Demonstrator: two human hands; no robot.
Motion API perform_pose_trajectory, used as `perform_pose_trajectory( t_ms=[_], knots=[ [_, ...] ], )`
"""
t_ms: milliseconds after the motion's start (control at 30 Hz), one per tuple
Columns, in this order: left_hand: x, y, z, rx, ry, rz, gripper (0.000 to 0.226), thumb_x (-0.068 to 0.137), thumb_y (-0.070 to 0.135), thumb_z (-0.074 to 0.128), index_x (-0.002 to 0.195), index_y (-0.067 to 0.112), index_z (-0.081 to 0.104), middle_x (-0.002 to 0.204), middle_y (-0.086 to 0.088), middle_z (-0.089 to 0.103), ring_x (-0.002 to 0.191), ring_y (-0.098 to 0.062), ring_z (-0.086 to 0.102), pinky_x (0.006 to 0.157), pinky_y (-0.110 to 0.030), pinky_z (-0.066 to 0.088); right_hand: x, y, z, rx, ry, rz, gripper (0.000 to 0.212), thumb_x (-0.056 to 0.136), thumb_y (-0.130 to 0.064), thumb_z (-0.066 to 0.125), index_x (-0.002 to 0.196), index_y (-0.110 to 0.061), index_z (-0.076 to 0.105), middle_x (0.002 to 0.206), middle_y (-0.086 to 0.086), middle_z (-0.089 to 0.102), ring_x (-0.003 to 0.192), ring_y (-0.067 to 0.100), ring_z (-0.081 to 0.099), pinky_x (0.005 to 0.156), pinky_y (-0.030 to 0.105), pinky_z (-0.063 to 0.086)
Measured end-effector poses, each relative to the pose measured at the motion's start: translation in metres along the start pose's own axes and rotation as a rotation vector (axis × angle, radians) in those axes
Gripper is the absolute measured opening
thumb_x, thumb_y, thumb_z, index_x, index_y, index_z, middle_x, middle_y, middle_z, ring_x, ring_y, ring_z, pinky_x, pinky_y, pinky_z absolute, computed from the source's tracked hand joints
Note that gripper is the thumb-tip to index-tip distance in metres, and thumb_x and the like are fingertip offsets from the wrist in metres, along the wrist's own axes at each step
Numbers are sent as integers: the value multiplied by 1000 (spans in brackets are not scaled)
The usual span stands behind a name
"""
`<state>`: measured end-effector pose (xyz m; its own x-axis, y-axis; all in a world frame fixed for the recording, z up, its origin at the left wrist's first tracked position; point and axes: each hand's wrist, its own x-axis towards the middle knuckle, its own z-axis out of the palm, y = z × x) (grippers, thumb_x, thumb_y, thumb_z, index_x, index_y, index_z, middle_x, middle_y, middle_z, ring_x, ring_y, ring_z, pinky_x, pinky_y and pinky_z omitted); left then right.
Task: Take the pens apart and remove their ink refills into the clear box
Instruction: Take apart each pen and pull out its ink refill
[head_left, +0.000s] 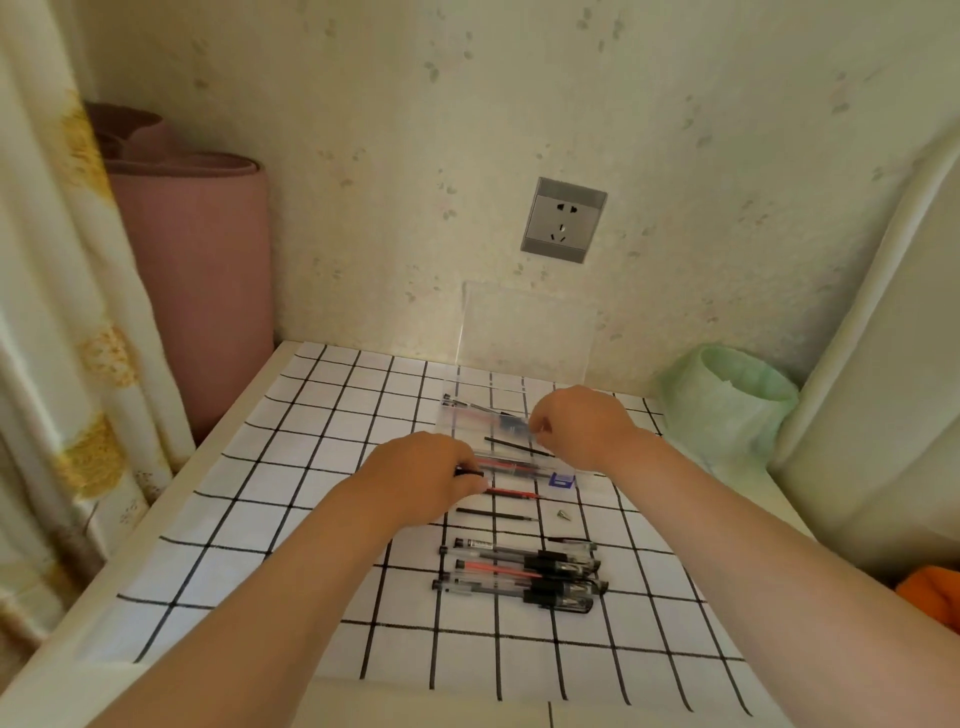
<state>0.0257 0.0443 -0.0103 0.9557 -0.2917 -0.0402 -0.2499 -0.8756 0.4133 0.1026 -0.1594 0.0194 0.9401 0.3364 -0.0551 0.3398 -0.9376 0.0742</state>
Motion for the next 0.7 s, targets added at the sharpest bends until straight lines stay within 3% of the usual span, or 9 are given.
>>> perform_pose_trajectory(
  t_ms=[167,367,533,700],
  knots=[
    [-1,-9,-4,-13,-29,-1,31,95,50,51,115,31,65,91,12,57,88,-11,57,81,-30,48,20,-6,6,-214,-126,-29,18,86,-22,56,87,-22,75,83,-1,69,75,21,64,68,32,57],
    [-1,-10,-3,-34,-18,14,26,96,45,52,116,35,65,91,14,53,86,-9,52,77,-27,43,24,-8,12,-258,-133,-47,18,82,-18,57,83,-20,74,77,0,68,70,20,64,62,29,53],
    [1,-9,-3,-48,-2,36,19,97,40,51,108,33,65,96,11,63,88,-11,57,78,-29,48,16,-4,4,-141,-92,-43,15,84,-24,57,82,-25,72,82,-6,69,75,17,62,59,27,48],
    [1,-8,-2,-104,-8,27,16,97,35,54,110,33,62,100,10,62,91,-12,58,84,-31,50,-15,-6,-7,89,95,-33,13,89,-31,58,95,-32,69,93,-13,69,87,12,61,72,28,49]
  ],
)
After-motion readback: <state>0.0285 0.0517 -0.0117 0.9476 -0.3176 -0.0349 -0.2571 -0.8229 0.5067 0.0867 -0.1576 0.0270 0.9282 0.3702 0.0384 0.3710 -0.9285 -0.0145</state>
